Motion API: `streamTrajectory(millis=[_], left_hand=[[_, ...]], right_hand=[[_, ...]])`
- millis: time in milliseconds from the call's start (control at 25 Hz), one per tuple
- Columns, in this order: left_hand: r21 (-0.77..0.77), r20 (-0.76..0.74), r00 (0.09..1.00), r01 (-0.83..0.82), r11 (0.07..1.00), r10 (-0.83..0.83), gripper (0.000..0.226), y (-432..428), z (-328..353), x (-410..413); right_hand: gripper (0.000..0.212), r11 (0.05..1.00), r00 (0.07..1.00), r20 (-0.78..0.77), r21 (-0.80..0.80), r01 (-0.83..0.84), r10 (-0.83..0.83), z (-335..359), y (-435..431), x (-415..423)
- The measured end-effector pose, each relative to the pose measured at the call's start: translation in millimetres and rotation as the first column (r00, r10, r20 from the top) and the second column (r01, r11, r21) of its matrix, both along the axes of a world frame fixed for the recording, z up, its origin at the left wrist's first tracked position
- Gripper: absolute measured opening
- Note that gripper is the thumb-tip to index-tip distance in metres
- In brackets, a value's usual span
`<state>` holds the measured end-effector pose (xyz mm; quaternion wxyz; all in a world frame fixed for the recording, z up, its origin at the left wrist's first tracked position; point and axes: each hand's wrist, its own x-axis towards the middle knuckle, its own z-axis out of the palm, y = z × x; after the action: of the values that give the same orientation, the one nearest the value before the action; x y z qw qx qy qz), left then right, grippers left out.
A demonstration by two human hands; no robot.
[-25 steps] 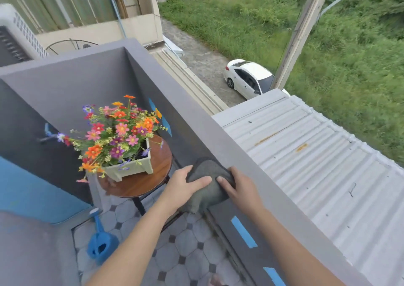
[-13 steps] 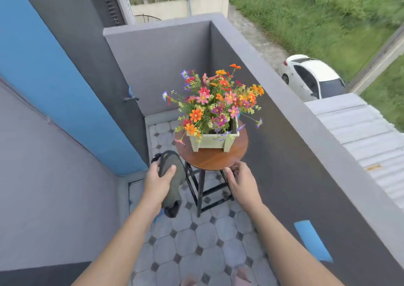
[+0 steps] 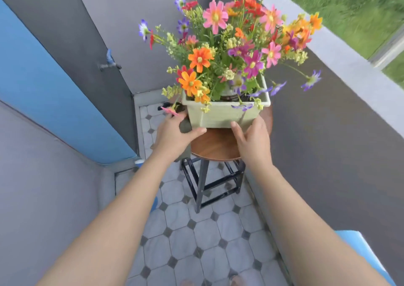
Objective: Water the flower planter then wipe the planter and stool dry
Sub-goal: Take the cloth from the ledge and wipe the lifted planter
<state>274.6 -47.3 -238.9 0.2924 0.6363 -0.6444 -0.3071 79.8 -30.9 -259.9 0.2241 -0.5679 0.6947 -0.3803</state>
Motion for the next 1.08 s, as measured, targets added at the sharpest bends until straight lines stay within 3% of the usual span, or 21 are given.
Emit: streamTrajectory(millis=[240, 480, 800, 960, 1080], left_hand=[[-0.206, 0.194, 0.976, -0.054, 0.977, 0.095, 0.055, -14.3, -13.5, -8.6], [-0.268, 0.24, 0.969, 0.014, 0.963, 0.053, 0.051, -10.7, 15.9, -8.3], [-0.447, 0.175, 0.984, 0.042, 0.894, 0.042, 0.037, -0.2, 214.7, 10.6], [-0.548, 0.092, 0.994, -0.001, 0.837, 0.061, 0.049, 34.8, 326.2, 13.1], [-0.552, 0.082, 0.995, -0.003, 0.834, 0.057, 0.053, 57.8, 377.8, 15.1]], right_hand=[[0.036, 0.999, 0.999, -0.036, -0.046, 0.005, -0.007, -7.3, -15.2, -5.3], [0.03, 0.996, 0.999, -0.032, -0.086, -0.023, 0.021, 21.6, -14.0, -7.8], [0.025, 0.954, 0.995, -0.071, -0.286, -0.092, 0.075, 207.0, -5.0, -1.5], [0.023, 0.905, 0.993, 0.049, -0.419, -0.076, 0.106, 318.1, 22.7, 10.7], [0.034, 0.874, 0.983, 0.154, -0.486, -0.015, 0.103, 374.8, 41.4, 21.8]])
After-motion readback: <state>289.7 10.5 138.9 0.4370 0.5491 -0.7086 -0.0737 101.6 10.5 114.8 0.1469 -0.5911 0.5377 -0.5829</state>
